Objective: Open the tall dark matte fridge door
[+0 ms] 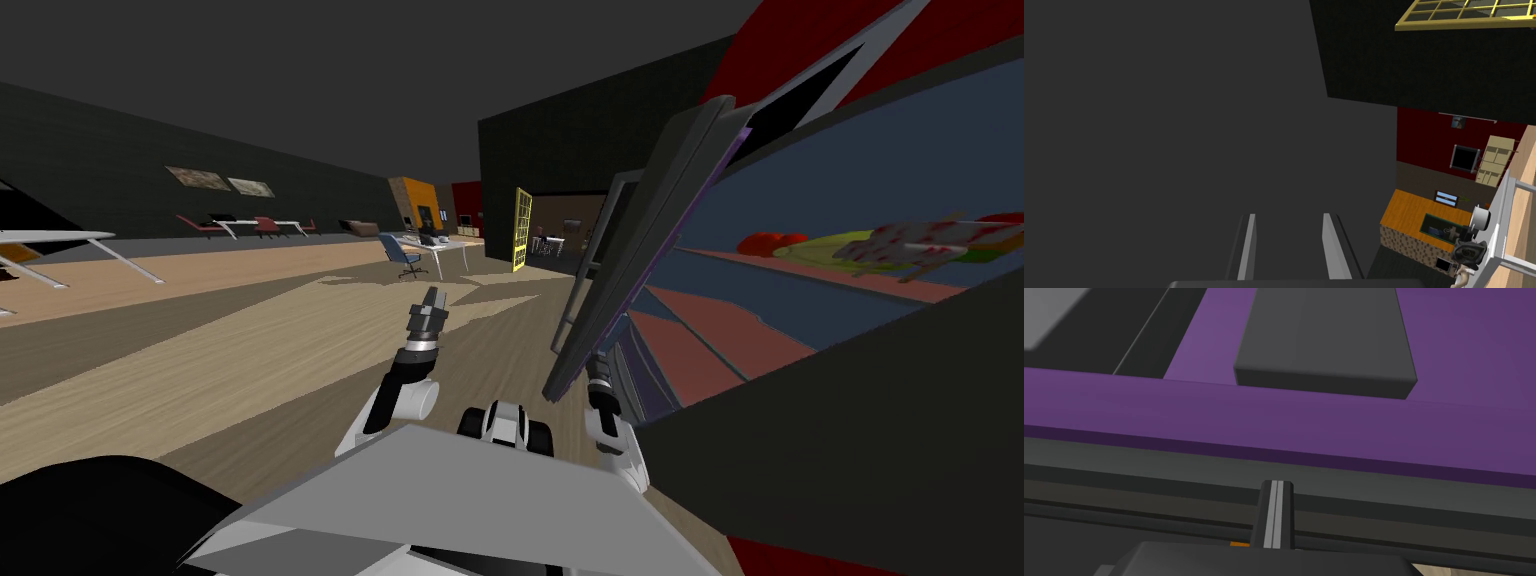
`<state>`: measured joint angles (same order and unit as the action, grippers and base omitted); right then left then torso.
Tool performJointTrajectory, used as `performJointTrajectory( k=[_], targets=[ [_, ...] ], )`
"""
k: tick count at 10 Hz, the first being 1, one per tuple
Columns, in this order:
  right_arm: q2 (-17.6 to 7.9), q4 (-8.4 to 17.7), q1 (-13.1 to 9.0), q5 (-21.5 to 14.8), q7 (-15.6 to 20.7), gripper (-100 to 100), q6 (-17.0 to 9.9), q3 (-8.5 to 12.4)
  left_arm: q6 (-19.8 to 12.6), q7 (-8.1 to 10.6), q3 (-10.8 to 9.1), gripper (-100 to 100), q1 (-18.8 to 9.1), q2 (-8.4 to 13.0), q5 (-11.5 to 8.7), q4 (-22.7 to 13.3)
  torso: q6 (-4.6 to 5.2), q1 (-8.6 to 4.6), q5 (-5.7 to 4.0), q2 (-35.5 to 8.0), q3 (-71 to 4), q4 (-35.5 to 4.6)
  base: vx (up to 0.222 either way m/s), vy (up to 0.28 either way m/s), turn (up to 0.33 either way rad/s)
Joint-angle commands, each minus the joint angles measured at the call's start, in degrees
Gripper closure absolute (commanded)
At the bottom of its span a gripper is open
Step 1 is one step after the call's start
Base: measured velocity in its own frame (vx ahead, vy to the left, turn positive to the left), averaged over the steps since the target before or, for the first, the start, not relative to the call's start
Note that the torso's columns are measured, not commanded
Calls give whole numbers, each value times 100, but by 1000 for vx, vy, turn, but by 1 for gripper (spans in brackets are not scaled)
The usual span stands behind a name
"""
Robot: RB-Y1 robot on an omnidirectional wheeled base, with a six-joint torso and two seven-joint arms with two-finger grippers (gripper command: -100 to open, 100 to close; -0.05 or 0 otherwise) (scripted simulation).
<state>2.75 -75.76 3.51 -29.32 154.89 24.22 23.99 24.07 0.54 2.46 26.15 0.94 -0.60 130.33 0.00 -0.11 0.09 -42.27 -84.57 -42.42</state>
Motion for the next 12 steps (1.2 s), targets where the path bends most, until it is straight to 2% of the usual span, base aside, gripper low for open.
performJointTrajectory(
  k=[1, 2, 3, 5, 6, 12],
  targets=[
    [-14, -57, -91, 112, 118, 100, -80, 224, 0, 0, 0, 0, 0, 0, 0, 0, -1, 10, 1, 3, -1, 0, 193, 267, -114],
    [-14, -57, -91, 112, 118, 100, -80, 224, 0, 0, 0, 0, 1, 0, 0, 0, 4, 9, 5, 8, -5, -1, 126, 236, -43],
    [-8, -88, -112, 159, 171, 100, -125, 318, 0, 0, 0, 0, 0, 0, 0, 0, 1, 1, -5, -14, 7, 3, 132, 234, -74],
    [-16, -96, -102, 152, 149, 100, -130, 297, 0, 0, 0, 0, -1, 0, 0, 0, -1, 0, -12, -8, 4, 11, 89, 149, -21],
    [-259, -83, -106, 162, 59, -100, -138, 303, 0, 0, -1, 0, -1, 2, 0, 0, 1, -31, -19, -23, 13, 8, 19, 29, -2],
    [-1121, 27, -115, 254, -260, -100, -209, 373, 0, 0, -2, 0, -1, 2, 0, 0, -1, 22, -6, 6, -4, 16, 43, 31, -18]
  ],
)
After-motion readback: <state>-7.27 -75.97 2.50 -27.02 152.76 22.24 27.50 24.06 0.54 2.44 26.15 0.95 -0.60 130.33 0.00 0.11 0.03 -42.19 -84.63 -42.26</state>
